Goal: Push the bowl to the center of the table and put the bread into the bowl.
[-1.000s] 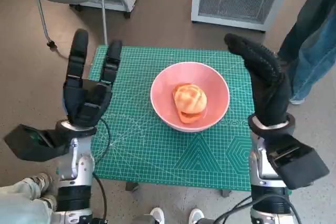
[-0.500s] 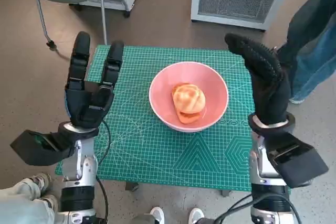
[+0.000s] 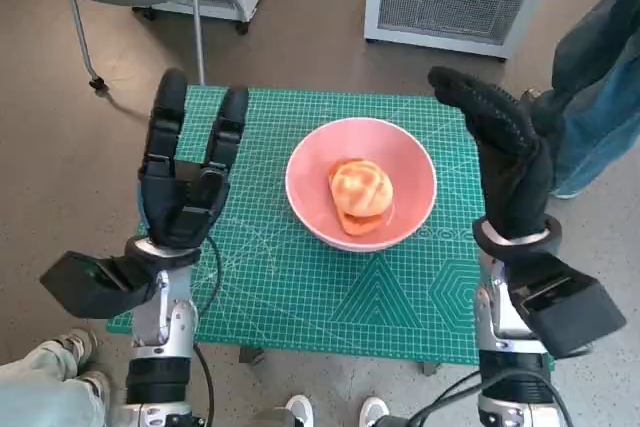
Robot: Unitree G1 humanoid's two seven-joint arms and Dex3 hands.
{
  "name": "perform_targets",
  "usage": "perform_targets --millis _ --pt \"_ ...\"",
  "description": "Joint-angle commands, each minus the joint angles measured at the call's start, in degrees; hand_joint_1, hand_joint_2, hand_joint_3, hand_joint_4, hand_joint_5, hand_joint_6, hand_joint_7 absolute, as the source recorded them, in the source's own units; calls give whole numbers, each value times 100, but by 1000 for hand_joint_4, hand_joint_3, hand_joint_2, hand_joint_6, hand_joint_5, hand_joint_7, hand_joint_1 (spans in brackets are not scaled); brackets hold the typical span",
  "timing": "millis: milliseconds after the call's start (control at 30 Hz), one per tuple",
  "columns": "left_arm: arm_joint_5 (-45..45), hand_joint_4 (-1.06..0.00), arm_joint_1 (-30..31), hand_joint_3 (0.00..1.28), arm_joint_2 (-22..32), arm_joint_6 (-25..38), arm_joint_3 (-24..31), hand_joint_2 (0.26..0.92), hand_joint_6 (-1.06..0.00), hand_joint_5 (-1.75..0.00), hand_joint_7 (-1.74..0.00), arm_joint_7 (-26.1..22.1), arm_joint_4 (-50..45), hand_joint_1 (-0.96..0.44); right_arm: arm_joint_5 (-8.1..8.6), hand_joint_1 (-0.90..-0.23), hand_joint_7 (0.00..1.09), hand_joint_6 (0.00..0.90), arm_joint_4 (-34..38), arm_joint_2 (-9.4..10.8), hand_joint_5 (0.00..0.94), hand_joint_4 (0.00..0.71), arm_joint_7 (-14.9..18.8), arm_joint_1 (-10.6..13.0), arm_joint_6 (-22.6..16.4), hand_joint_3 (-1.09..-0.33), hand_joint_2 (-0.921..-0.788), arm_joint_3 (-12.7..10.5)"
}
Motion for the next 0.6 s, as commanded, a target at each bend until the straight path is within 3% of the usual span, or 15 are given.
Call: perform_targets --millis 33,600 --pt "-2 -449 48 4 -43 -152 -15 921 -441 -3 -4 -59 110 -74 75 -665 654 -1 157 -56 5 212 101 118 -2 -791 -921 -29" --pt "19 -448 -111 11 -54 -491 32 921 -445 0 -4 -87 544 -106 172 -656 647 -1 464 -21 5 212 229 43 -218 -791 -921 -90"
